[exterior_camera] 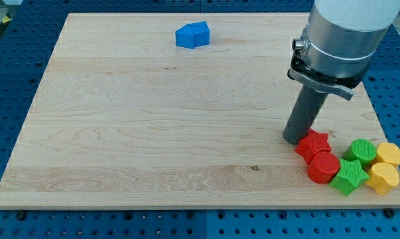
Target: Move the blue cube above the green circle
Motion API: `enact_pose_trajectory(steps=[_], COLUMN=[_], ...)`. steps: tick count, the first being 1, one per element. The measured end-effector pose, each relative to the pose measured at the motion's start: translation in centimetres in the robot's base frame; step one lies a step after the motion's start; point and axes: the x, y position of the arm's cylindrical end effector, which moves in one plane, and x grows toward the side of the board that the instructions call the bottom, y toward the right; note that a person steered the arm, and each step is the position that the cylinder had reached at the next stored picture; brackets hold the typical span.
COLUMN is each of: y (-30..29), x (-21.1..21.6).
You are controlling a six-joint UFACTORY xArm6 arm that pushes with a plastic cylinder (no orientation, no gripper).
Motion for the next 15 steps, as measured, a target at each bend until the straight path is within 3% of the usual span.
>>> enact_pose_trajectory(steps=[4,5,6,8,9,10,13,14,15], y=[0.8,-5.2,-14.8,-30.5,-32.9,-32.7,-24.4,-17.4,-9.2], x=[0.7,-0.9,-2.8,-13.7,-20.5,-24.8,-29.2,-27.5,-23.1])
